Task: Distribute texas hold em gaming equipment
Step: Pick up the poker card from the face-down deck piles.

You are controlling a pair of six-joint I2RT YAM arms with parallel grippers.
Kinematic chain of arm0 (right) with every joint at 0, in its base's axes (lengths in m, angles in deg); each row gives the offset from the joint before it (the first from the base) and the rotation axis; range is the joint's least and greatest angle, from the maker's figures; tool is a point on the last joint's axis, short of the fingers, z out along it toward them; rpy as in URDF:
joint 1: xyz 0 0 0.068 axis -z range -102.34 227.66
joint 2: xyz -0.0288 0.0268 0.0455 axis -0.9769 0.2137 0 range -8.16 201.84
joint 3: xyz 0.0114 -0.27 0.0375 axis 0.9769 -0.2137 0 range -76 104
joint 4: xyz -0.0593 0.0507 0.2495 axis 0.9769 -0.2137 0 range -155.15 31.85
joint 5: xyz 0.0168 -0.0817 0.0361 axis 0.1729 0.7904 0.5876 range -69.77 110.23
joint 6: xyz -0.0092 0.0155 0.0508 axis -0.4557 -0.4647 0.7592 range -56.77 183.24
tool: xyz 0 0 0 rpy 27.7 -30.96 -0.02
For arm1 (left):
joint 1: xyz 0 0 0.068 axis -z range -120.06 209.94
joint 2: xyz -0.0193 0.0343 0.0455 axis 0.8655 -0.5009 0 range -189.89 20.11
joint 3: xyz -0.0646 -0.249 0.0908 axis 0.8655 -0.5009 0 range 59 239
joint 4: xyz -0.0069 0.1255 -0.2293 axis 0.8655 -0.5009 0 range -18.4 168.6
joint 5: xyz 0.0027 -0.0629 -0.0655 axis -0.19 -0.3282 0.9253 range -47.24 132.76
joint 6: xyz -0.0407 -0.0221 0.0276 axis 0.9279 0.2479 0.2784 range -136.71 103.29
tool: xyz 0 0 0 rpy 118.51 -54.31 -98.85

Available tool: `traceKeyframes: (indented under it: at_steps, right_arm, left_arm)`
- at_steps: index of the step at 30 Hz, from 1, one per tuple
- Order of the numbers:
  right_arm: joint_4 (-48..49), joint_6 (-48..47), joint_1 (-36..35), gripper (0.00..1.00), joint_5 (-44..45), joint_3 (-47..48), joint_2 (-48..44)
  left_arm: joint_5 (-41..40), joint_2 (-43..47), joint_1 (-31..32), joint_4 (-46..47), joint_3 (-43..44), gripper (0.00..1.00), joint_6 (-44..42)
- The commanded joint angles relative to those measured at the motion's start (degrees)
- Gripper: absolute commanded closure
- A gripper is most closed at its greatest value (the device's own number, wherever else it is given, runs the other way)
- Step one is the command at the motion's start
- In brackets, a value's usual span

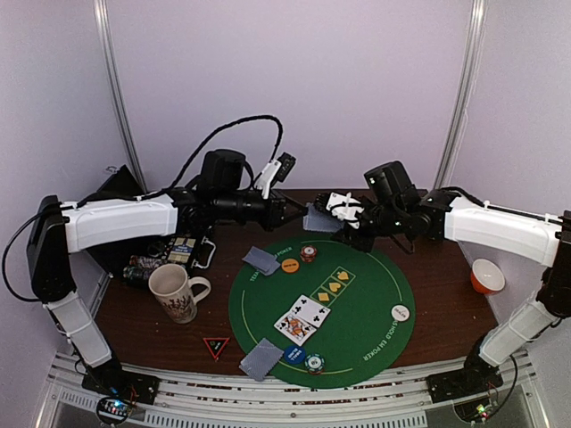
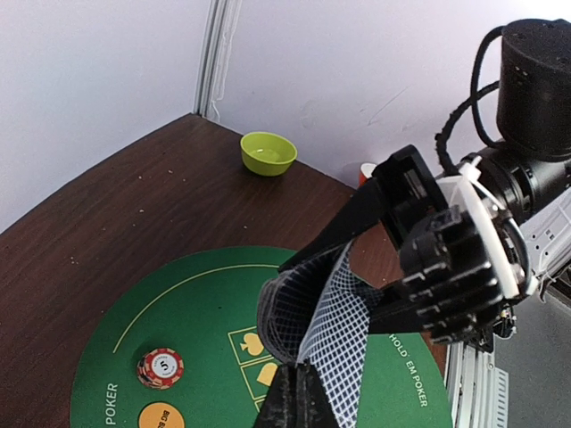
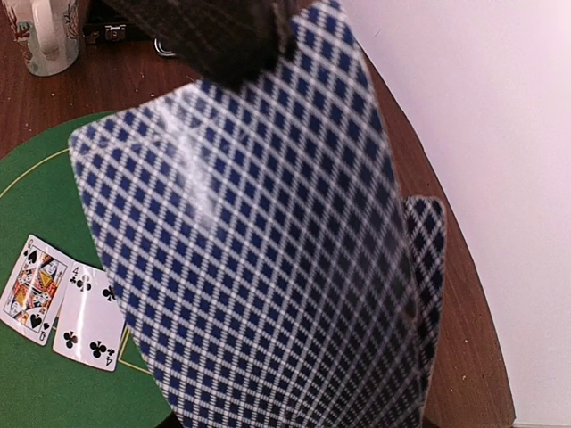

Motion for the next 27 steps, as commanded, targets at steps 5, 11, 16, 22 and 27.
traceKeyframes:
  at_steps: [5, 11, 16, 22, 27]
  right_arm:
    - [0.99, 0.05, 1.49, 0.54, 0.13, -0.69, -1.66]
    - [1.22, 0.4, 2.14, 0.54, -0.47, -0.73, -1.82]
    - [1.4, 1.13, 3.8, 0.54, -1.45, -0.97, -2.53]
    - [0.72, 2.06, 6.55, 0.54, 0.61, -1.32, -2.64]
    - [0.65, 2.97, 8.83, 0.54, 1.9, -1.43, -3.2]
  left_arm:
    - [1.43, 4.84, -0.31, 6.38, -3.03, 1.0, -5.88]
    - [3.12, 4.77, -0.87, 6.58, -2.77, 1.0, -6.91]
    - [1.98, 7.05, -3.14, 3.79, -3.41, 1.0, -10.34]
    - [0.37, 12.2, -8.02, 3.68, -9.41, 1.0, -19.36]
    - [1.87, 13.17, -7.42, 3.65, -15.35, 1.0, -37.91]
